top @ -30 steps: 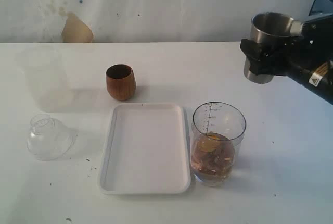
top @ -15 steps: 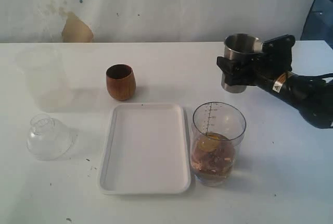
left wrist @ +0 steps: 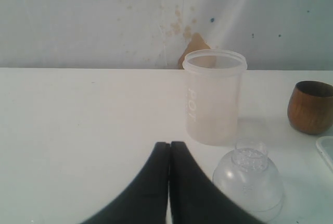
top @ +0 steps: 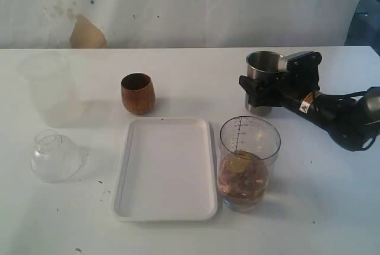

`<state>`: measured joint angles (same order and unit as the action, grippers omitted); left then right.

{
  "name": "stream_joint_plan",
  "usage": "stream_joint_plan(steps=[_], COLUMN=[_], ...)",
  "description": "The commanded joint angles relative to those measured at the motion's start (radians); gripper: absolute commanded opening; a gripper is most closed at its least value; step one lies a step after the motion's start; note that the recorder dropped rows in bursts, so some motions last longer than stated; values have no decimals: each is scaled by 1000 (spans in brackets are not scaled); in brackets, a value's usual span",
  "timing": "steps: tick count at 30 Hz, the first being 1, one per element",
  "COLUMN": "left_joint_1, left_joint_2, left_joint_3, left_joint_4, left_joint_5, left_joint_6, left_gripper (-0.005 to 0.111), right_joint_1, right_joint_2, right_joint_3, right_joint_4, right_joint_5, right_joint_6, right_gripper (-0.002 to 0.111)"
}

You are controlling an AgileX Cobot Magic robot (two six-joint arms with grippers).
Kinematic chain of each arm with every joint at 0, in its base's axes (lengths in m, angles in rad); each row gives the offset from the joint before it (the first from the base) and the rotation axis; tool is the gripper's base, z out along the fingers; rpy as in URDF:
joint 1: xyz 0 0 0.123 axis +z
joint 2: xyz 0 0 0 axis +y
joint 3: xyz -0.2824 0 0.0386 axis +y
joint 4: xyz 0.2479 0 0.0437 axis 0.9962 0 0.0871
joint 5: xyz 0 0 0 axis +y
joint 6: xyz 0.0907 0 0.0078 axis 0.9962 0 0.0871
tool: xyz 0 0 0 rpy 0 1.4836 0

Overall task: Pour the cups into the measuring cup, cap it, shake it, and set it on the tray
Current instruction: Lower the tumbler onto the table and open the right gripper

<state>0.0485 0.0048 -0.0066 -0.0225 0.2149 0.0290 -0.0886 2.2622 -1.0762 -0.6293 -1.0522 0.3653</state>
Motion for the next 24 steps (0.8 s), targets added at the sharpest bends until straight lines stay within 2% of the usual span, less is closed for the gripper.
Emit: stream_joint_plan(steps=[1, 4, 9, 12, 14, 17, 18, 20, 24], left_joint_1=[-1, -1, -1, -1, -1, -1, -1, -1, -1], left_joint_2=[-5, -5, -5, -5, -5, -5, -5, -5, -5], left_joint_3=[7, 7, 7, 7, 7, 7, 7, 7, 7], left_joint_4=[-2, -2, -2, -2, -2, -2, -2, -2, -2], left_joint_5=[-11, -11, -11, -11, -11, -11, -11, -11, -11], left_joint_6=[-2, -2, -2, -2, -2, -2, -2, -2, -2], left_gripper=[1, 1, 1, 1, 1, 1, 1, 1, 1], right_joint_1=[0, 18, 30, 32, 34, 38, 38, 38, 38], right_joint_2=[-4, 5, 27, 32, 32, 32, 32, 32, 32], right_joint_3=[-9, -25, -42, -50, -50, -50, -52, -52, -52], right_joint_4=[1, 3, 3, 3, 3, 12, 12, 12, 10], right_joint_5=[-23, 56, 26, 25, 25, 16, 16, 13, 2], right_joint_6=[-5, -156, -162, -160, -160, -158, -160, -164, -153], right_gripper=[0, 0, 0, 8, 34, 82, 92, 103, 103])
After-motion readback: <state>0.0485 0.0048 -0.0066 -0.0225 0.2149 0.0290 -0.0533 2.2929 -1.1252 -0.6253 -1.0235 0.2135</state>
